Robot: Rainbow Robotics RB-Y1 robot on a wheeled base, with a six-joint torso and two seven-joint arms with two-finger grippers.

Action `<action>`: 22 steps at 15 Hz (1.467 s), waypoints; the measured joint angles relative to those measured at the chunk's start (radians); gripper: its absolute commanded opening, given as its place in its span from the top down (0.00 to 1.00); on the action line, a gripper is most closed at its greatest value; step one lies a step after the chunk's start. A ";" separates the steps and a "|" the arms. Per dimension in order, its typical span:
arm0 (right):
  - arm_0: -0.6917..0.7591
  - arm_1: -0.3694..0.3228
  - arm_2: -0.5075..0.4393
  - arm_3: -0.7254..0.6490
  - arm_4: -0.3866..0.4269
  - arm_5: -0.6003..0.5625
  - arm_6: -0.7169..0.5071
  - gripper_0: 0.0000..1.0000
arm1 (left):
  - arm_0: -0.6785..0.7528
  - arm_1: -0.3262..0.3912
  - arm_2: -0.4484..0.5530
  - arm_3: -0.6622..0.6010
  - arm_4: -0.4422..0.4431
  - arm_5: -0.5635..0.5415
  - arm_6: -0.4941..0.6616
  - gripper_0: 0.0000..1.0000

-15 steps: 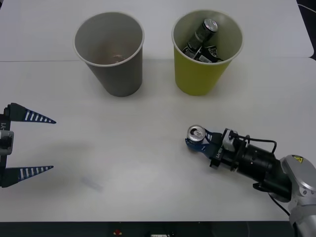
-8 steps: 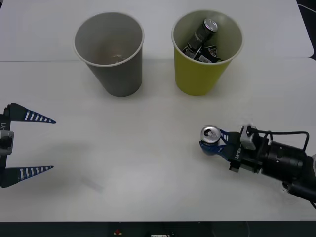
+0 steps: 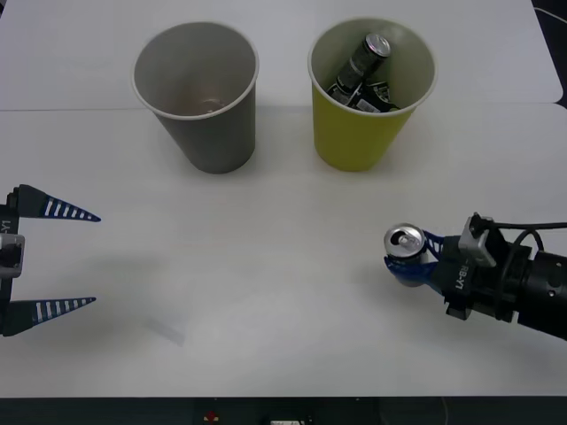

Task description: Put the can into the green bin and the plastic bottle into the gray bin

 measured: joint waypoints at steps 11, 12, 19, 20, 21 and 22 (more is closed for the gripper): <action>-0.027 -0.006 -0.182 -0.451 0.223 -0.308 -0.486 1.00 | 0.000 0.000 0.000 0.000 0.000 0.000 0.000 0.00; -0.035 -0.021 -0.182 -0.467 0.230 -0.310 -0.526 1.00 | 0.000 0.000 0.000 0.000 0.000 0.000 0.000 0.00; -0.170 -0.238 -0.157 -0.481 0.228 -0.310 -0.815 1.00 | 0.000 0.000 0.000 0.000 0.000 0.000 0.000 0.00; -0.213 -0.249 -0.150 -0.468 0.230 -0.310 -0.852 1.00 | 0.000 0.000 0.000 0.000 0.000 0.000 0.000 0.00; -0.259 -0.253 -0.145 -0.448 0.231 -0.310 -0.874 1.00 | 0.000 0.000 0.000 0.000 0.000 0.000 0.000 0.00; -0.309 -0.253 -0.143 -0.420 0.233 -0.310 -0.882 1.00 | 0.000 0.000 0.000 0.000 0.000 0.000 0.000 0.00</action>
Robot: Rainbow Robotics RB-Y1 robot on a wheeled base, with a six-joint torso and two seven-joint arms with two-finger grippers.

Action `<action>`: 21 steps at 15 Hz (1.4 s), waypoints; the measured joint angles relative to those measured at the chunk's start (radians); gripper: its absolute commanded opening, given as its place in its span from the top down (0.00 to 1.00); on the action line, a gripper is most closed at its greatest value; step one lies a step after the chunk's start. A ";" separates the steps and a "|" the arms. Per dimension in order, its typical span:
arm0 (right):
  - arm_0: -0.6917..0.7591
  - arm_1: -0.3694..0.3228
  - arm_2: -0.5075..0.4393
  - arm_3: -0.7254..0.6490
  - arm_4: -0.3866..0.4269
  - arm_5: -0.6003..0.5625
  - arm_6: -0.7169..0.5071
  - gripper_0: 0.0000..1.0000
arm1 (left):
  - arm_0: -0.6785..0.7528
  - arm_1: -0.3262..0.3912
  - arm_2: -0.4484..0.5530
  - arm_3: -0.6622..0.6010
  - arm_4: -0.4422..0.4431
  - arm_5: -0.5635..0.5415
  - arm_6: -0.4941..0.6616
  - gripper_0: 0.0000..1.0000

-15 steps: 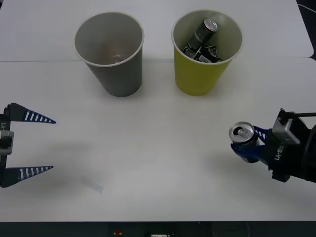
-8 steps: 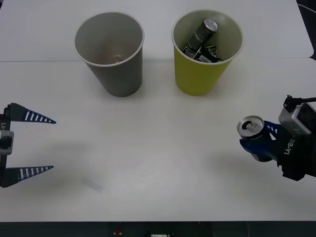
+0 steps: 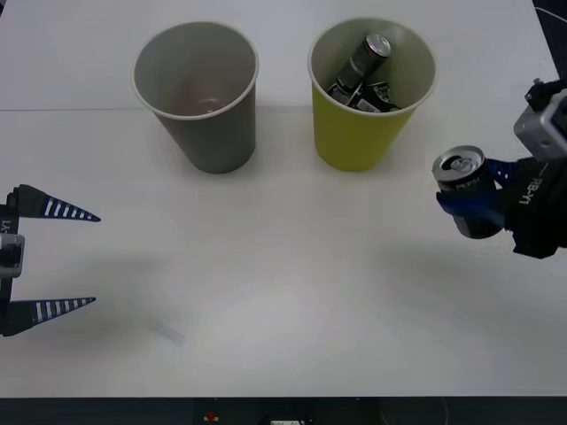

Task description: Put the can into the green bin and the plastic bottle into the gray bin

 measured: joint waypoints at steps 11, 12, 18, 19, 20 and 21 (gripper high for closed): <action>-0.464 -0.041 0.176 0.413 0.109 0.000 -0.081 1.00 | 0.000 0.000 0.000 0.000 0.000 0.000 0.000 0.00; -0.505 -0.040 0.197 0.447 0.134 0.000 -0.082 1.00 | 0.000 0.000 0.000 0.000 0.000 0.000 0.000 0.00; -0.722 -0.009 0.289 0.708 0.242 0.000 -0.082 1.00 | 0.000 0.000 0.000 0.000 0.000 0.000 0.000 0.00; -0.749 0.007 0.292 0.746 0.271 0.000 -0.077 1.00 | 0.000 0.000 0.000 0.000 0.000 0.000 0.000 0.00; -0.778 0.024 0.292 0.788 0.299 0.000 -0.064 1.00 | 0.000 0.000 0.000 0.000 0.000 0.000 0.000 0.00; -0.803 0.037 0.292 0.827 0.323 0.000 -0.049 1.00 | 0.000 0.000 0.000 0.000 0.000 0.000 0.000 0.00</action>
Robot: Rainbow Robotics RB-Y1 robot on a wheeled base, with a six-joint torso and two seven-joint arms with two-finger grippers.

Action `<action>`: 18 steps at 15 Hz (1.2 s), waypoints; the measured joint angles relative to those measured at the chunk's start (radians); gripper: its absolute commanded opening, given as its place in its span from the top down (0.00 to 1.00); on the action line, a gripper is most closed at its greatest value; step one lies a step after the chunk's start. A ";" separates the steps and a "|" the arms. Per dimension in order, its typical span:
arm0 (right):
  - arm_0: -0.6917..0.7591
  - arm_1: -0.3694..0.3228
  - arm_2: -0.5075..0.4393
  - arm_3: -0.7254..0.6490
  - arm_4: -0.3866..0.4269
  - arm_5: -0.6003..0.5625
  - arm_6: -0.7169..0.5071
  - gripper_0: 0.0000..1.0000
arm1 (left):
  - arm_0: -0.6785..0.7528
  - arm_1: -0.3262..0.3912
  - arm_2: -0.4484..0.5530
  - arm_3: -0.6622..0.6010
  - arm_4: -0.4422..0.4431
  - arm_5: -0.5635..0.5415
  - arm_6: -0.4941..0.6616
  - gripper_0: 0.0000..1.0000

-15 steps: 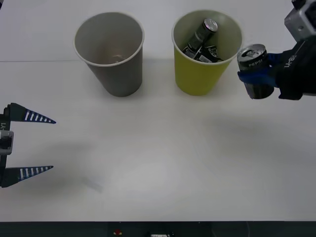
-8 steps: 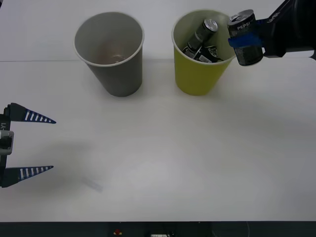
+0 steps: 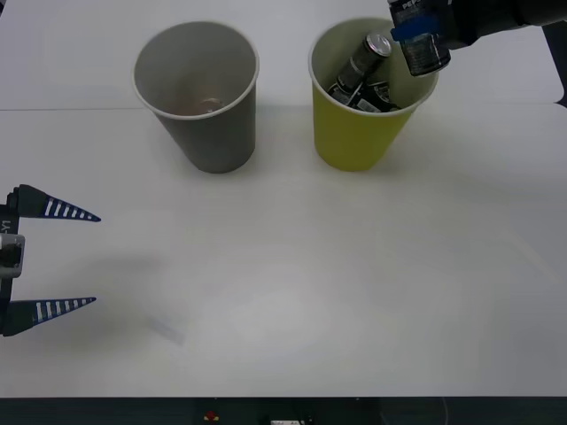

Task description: Put the can into the green bin and the plastic bottle into the gray bin

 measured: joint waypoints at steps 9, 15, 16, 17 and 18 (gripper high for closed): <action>-0.130 0.030 0.082 0.272 0.055 0.014 0.040 1.00 | 0.000 0.000 0.000 0.000 0.000 0.000 0.000 0.00; -0.149 0.051 0.083 0.306 0.065 0.080 0.064 0.00 | 0.000 0.000 0.000 0.000 0.000 0.000 0.000 0.00; -0.150 0.052 0.083 0.306 0.065 0.085 0.066 0.00 | 0.000 0.000 0.000 0.000 0.000 0.000 0.000 0.00; -0.150 0.052 0.083 0.307 0.067 0.086 0.066 0.00 | 0.000 0.000 0.000 0.000 0.000 0.000 0.000 0.00; -0.151 0.053 0.084 0.307 0.068 0.086 0.068 0.00 | 0.000 0.000 0.000 0.000 0.000 0.000 0.000 0.00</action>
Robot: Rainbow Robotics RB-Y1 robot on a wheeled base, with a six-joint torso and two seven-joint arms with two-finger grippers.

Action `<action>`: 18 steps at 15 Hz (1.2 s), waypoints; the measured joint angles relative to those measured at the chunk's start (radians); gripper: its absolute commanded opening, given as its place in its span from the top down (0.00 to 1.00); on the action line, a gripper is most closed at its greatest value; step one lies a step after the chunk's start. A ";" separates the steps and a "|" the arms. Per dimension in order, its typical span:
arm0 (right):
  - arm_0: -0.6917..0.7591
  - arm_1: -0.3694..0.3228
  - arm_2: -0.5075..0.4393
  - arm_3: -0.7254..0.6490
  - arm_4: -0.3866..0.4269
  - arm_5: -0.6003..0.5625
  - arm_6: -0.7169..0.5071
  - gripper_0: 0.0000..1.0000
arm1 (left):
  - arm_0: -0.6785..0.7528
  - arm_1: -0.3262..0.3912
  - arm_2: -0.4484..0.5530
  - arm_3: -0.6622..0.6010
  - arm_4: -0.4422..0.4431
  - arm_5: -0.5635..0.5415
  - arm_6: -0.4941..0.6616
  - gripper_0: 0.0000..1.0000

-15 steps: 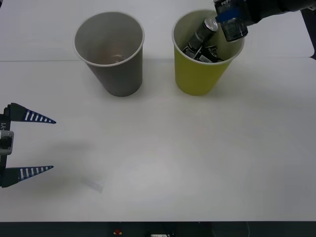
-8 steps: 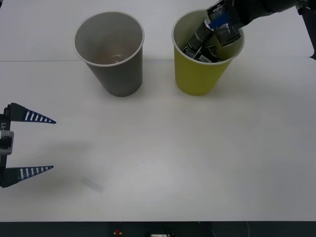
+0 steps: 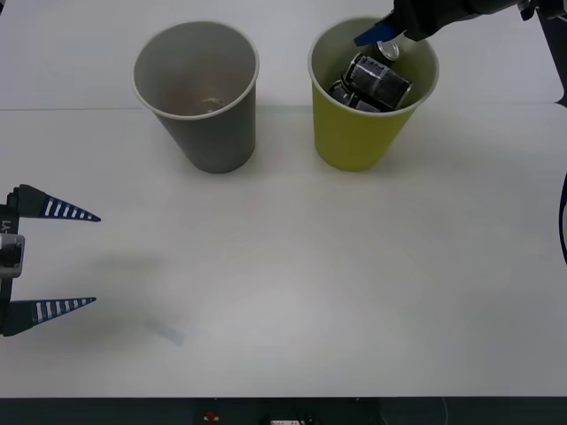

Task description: Put the can into the green bin and the plastic bottle into the gray bin

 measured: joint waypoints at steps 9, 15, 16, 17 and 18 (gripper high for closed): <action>0.014 -0.001 -0.036 -0.043 -0.048 -0.001 -0.005 0.00 | 0.000 0.000 0.000 0.000 0.000 0.000 0.000 0.00; 0.136 -0.001 -0.069 -0.282 -0.117 -0.009 -0.096 0.00 | 0.000 0.000 0.000 0.000 0.000 0.000 0.000 0.00; 0.158 -0.001 -0.078 -0.315 -0.137 -0.009 -0.097 0.00 | 0.000 0.000 0.000 0.000 0.000 0.000 0.000 0.00; 0.184 -0.001 -0.087 -0.350 -0.155 -0.009 -0.097 0.00 | 0.000 0.000 0.000 0.000 0.000 0.000 0.000 0.00; 0.214 0.001 -0.097 -0.388 -0.175 -0.009 -0.097 0.00 | 0.000 0.000 0.000 0.000 0.000 0.000 0.000 0.00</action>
